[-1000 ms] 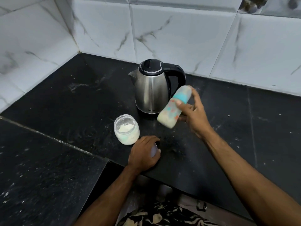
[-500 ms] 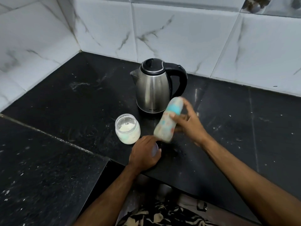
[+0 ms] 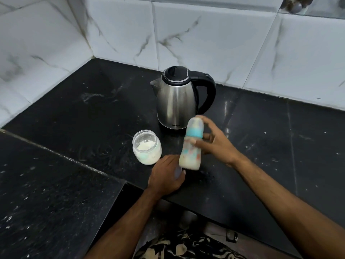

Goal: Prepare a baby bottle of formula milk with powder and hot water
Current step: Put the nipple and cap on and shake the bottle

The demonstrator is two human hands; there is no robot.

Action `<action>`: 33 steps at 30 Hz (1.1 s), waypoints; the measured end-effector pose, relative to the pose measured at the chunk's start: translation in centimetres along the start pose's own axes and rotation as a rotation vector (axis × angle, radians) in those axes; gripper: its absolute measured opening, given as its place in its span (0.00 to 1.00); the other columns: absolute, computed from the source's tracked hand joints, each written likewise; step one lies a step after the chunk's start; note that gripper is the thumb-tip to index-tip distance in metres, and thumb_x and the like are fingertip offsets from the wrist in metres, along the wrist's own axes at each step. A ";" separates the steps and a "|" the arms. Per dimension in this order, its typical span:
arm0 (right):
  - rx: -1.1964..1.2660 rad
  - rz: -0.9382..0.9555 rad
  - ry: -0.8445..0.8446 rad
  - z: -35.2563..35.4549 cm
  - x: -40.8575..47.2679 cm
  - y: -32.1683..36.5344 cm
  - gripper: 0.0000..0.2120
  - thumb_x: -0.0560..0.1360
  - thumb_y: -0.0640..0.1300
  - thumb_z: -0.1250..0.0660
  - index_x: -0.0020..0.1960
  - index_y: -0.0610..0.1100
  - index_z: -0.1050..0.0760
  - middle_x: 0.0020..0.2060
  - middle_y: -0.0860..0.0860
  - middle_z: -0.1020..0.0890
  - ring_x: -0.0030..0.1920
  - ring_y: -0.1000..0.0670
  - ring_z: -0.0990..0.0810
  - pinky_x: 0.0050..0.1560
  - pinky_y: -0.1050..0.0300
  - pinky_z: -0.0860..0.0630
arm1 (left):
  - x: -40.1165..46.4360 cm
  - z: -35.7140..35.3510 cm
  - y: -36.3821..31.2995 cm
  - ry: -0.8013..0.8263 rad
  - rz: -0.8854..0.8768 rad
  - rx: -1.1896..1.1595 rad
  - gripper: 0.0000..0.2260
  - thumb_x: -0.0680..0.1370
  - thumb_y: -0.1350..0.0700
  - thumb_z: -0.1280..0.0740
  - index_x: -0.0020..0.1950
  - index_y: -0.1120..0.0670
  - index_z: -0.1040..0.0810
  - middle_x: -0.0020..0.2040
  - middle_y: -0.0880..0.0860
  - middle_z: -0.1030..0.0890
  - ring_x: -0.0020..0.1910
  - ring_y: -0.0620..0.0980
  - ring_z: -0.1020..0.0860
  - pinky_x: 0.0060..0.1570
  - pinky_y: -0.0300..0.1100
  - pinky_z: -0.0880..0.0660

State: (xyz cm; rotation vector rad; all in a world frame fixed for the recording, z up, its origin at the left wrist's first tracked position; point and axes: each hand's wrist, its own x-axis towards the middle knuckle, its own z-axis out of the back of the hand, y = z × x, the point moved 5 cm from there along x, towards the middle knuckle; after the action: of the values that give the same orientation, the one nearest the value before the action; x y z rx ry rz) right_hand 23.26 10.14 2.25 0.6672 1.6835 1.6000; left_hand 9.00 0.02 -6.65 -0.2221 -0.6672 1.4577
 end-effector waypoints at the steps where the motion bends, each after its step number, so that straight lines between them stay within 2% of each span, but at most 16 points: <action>1: 0.107 0.021 -0.110 0.9 0.5 0.5 0.37 0.68 0.46 0.26 0.73 0.52 0.38 0.57 0.42 0.18 0.52 0.44 0.15 0.44 0.45 0.16 | -0.1 -0.1 0.1 -0.013 0.004 -0.006 0.17 0.73 0.48 0.32 0.59 0.54 0.19 0.54 0.49 0.18 0.54 0.47 0.24 0.57 0.32 0.35; 3: 0.342 0.062 -0.292 2.6 1.6 0.9 0.36 0.71 0.45 0.28 0.74 0.51 0.40 0.54 0.45 0.16 0.53 0.43 0.15 0.44 0.45 0.16 | -0.3 -0.1 0.2 -0.029 0.017 -0.017 0.17 0.73 0.47 0.32 0.59 0.53 0.20 0.56 0.48 0.18 0.56 0.46 0.23 0.60 0.32 0.34; 5: 0.384 0.082 -0.315 2.6 1.8 0.6 0.36 0.71 0.45 0.28 0.74 0.51 0.41 0.54 0.46 0.17 0.54 0.43 0.16 0.44 0.44 0.16 | -0.2 -0.2 0.2 -0.033 0.017 -0.022 0.17 0.72 0.48 0.30 0.59 0.52 0.20 0.56 0.48 0.18 0.56 0.47 0.23 0.60 0.32 0.34; 9: -0.067 0.013 0.116 -1.0 -0.3 -0.6 0.36 0.70 0.42 0.26 0.73 0.53 0.39 0.60 0.43 0.20 0.55 0.47 0.16 0.44 0.51 0.17 | 0.1 0.0 0.0 -0.030 0.004 0.013 0.16 0.69 0.50 0.25 0.55 0.54 0.19 0.50 0.50 0.18 0.50 0.47 0.26 0.49 0.34 0.33; 10: -0.077 0.020 0.138 -0.9 -0.3 -0.6 0.37 0.69 0.43 0.26 0.73 0.53 0.39 0.60 0.43 0.20 0.55 0.46 0.16 0.45 0.51 0.17 | 0.1 0.1 -0.1 -0.029 0.003 0.017 0.16 0.70 0.49 0.27 0.55 0.54 0.19 0.50 0.50 0.18 0.50 0.47 0.26 0.49 0.34 0.33; 14: 0.300 0.066 -0.274 2.1 1.1 0.6 0.36 0.69 0.45 0.28 0.73 0.52 0.39 0.55 0.42 0.17 0.52 0.43 0.15 0.44 0.45 0.16 | -0.2 -0.4 0.4 -0.036 0.019 0.002 0.17 0.72 0.47 0.32 0.58 0.52 0.19 0.55 0.47 0.18 0.55 0.47 0.23 0.59 0.33 0.34; 16: 0.400 0.084 -0.350 2.6 1.3 0.1 0.35 0.73 0.43 0.29 0.75 0.52 0.41 0.54 0.45 0.16 0.53 0.43 0.16 0.45 0.44 0.17 | -0.3 -0.4 0.5 -0.032 0.024 -0.010 0.17 0.73 0.47 0.32 0.59 0.52 0.20 0.57 0.47 0.19 0.57 0.47 0.23 0.60 0.34 0.33; 17: 0.348 0.067 -0.302 2.1 1.0 -0.1 0.34 0.74 0.41 0.30 0.75 0.52 0.42 0.55 0.44 0.17 0.53 0.44 0.15 0.43 0.46 0.17 | -0.2 -0.4 0.5 -0.026 0.023 -0.010 0.17 0.73 0.47 0.32 0.59 0.52 0.20 0.56 0.47 0.19 0.56 0.47 0.23 0.59 0.35 0.32; 20: 0.037 -0.008 0.029 -0.5 -0.7 -1.0 0.35 0.74 0.36 0.29 0.75 0.51 0.41 0.56 0.42 0.17 0.51 0.46 0.15 0.42 0.54 0.18 | 0.1 -0.4 0.3 0.001 -0.004 0.011 0.17 0.73 0.47 0.32 0.57 0.54 0.19 0.53 0.49 0.18 0.52 0.48 0.24 0.54 0.37 0.31; 21: 0.013 -0.005 0.064 -0.5 -0.7 -1.2 0.36 0.73 0.36 0.28 0.74 0.51 0.40 0.55 0.42 0.17 0.52 0.46 0.15 0.42 0.55 0.18 | 0.1 -0.5 0.3 0.006 0.000 0.013 0.17 0.73 0.47 0.32 0.58 0.54 0.19 0.54 0.49 0.18 0.52 0.49 0.23 0.54 0.37 0.31; 22: 0.048 0.018 0.022 -0.1 -0.5 -0.8 0.36 0.71 0.37 0.27 0.74 0.51 0.39 0.56 0.41 0.17 0.52 0.46 0.15 0.42 0.54 0.18 | 0.0 -0.5 0.4 -0.001 0.007 0.011 0.18 0.73 0.46 0.32 0.58 0.54 0.19 0.54 0.49 0.18 0.53 0.49 0.23 0.55 0.37 0.31; 25: 0.334 0.071 -0.310 2.7 0.9 0.1 0.36 0.71 0.43 0.28 0.75 0.49 0.40 0.55 0.44 0.17 0.52 0.45 0.15 0.41 0.49 0.17 | -0.3 -0.4 0.5 -0.035 0.016 0.001 0.18 0.73 0.47 0.33 0.59 0.52 0.20 0.57 0.47 0.18 0.56 0.47 0.23 0.60 0.36 0.31; 27: 0.431 0.099 -0.393 3.5 1.3 -0.1 0.34 0.74 0.43 0.30 0.75 0.48 0.42 0.54 0.46 0.17 0.53 0.44 0.15 0.43 0.47 0.16 | -0.3 -0.4 0.4 -0.035 0.016 -0.004 0.17 0.73 0.47 0.32 0.60 0.52 0.19 0.58 0.47 0.19 0.57 0.47 0.22 0.61 0.37 0.31; 29: 0.298 0.058 -0.238 2.0 0.4 -0.2 0.35 0.72 0.44 0.29 0.74 0.49 0.41 0.53 0.45 0.17 0.51 0.45 0.15 0.43 0.46 0.16 | -0.2 -0.3 0.4 -0.018 0.014 0.001 0.18 0.73 0.47 0.32 0.59 0.53 0.19 0.56 0.48 0.18 0.55 0.48 0.23 0.59 0.37 0.31; 31: 0.059 0.000 0.030 -0.2 -1.1 -0.4 0.36 0.69 0.42 0.28 0.73 0.51 0.39 0.56 0.42 0.19 0.51 0.46 0.15 0.43 0.47 0.17 | 0.0 -0.4 0.4 0.014 0.016 0.000 0.20 0.72 0.45 0.32 0.59 0.54 0.19 0.55 0.49 0.18 0.55 0.48 0.23 0.57 0.34 0.33; 33: 0.004 0.002 0.118 -0.5 -1.4 -0.4 0.36 0.69 0.40 0.28 0.73 0.51 0.39 0.57 0.42 0.19 0.52 0.47 0.15 0.42 0.54 0.18 | 0.0 -0.4 0.5 0.029 0.025 0.001 0.21 0.72 0.43 0.32 0.60 0.53 0.20 0.57 0.48 0.19 0.56 0.47 0.23 0.57 0.32 0.35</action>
State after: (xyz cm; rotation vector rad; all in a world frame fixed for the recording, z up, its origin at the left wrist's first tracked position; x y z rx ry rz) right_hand 23.79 8.68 2.05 0.5870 1.7709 1.6665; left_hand 8.79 0.17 -7.23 -0.2511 -0.6419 1.4758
